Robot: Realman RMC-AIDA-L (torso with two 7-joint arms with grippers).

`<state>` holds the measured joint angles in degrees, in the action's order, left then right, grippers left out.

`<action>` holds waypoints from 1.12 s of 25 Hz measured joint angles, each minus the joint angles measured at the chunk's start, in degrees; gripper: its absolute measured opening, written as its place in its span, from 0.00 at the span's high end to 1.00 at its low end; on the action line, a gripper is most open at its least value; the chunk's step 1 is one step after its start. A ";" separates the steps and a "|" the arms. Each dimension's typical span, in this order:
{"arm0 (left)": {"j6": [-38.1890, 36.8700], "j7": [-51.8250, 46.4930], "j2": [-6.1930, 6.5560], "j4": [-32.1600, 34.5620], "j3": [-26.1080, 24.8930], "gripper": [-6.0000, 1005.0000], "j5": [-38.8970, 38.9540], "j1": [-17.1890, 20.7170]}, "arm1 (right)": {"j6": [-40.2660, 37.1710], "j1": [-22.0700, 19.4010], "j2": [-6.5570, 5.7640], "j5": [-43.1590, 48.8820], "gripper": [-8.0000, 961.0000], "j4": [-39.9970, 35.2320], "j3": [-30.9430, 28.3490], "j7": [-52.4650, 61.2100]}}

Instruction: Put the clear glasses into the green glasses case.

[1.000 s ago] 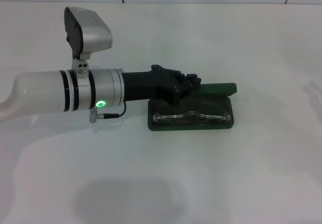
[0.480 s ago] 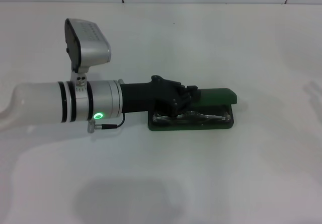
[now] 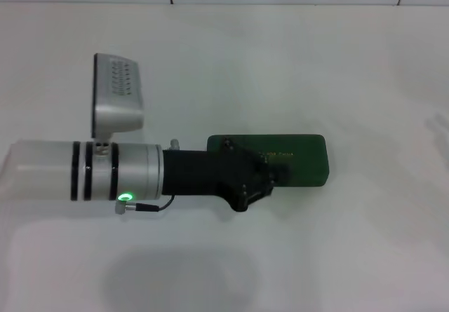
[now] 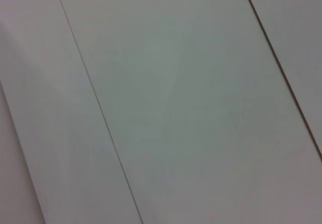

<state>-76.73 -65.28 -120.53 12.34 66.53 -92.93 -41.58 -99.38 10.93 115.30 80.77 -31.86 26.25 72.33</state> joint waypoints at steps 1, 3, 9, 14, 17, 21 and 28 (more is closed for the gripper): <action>-2.86 0.51 0.11 0.65 0.06 0.90 0.03 0.66 | 0.00 -0.10 -0.05 0.00 0.83 0.00 -0.05 -0.01; -6.83 0.54 0.18 3.39 0.06 0.90 0.16 2.31 | 0.00 -0.23 -0.17 0.18 0.83 0.00 -0.17 -0.04; -16.29 1.17 0.43 12.36 0.04 0.90 1.13 8.74 | 0.62 0.13 -0.28 2.28 0.83 -0.01 0.20 -0.60; -23.34 1.45 1.45 20.91 -0.71 0.88 1.16 13.91 | -1.83 0.80 -0.34 6.84 0.83 -0.71 0.43 -3.14; -27.50 -0.42 2.22 24.21 -4.49 0.86 1.71 16.20 | -5.69 1.97 -0.14 9.62 0.84 -0.65 0.64 -5.86; -31.64 -7.35 3.98 24.61 -11.21 0.83 1.98 16.75 | -8.32 4.09 0.26 10.30 0.70 -0.09 5.45 -6.31; -36.90 -11.56 6.49 25.19 -13.07 0.58 3.59 17.36 | -9.55 8.34 0.77 7.64 0.42 0.09 21.42 -5.39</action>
<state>-113.63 -76.83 -114.04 37.53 53.46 -89.34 -24.22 -108.93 19.27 116.07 88.42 -31.77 47.67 66.94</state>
